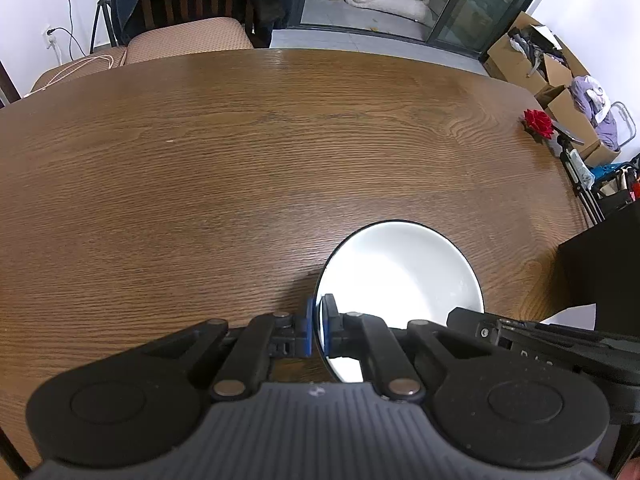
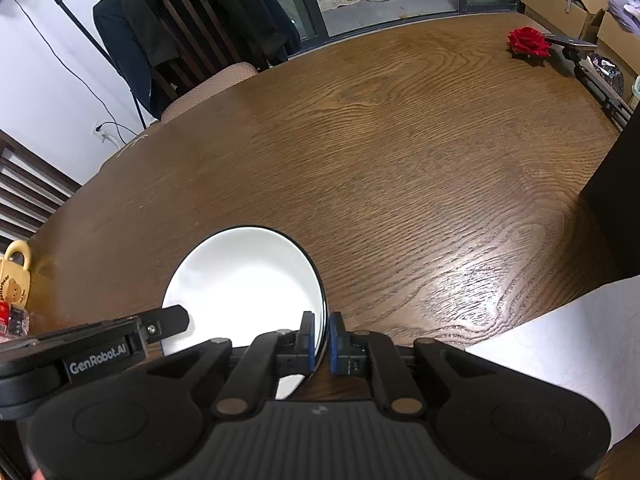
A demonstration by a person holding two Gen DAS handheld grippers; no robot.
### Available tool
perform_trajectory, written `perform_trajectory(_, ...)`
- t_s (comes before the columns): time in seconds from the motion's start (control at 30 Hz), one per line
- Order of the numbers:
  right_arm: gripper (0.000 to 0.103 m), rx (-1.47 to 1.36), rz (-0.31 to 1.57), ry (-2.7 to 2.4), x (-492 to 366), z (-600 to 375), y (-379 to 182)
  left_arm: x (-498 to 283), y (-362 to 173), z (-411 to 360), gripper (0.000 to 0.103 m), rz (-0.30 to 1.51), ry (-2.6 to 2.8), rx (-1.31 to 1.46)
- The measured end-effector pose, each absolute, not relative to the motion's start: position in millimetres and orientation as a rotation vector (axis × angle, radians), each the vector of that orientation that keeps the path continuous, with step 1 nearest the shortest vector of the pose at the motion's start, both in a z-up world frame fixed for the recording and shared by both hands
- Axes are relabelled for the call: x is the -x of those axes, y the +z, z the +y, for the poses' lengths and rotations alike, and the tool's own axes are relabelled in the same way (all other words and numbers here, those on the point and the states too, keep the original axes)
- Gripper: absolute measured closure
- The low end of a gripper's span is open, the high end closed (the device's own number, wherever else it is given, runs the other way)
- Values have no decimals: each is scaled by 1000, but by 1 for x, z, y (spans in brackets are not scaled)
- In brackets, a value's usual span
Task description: Organize plates and bowls
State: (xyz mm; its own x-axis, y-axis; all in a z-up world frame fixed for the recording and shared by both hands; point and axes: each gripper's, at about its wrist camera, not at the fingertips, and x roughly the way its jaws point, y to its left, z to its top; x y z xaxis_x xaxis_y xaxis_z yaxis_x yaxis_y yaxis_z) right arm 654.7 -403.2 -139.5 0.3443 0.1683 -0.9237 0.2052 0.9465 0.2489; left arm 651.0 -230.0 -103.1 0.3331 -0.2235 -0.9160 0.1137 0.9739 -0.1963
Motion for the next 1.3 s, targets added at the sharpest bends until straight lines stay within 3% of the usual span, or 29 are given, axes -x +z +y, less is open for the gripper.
perform_trajectory(1.3, 96, -327, 1209, -29, -640, -398, -119, -638, -84, -230, 97, 1192, -218, 74)
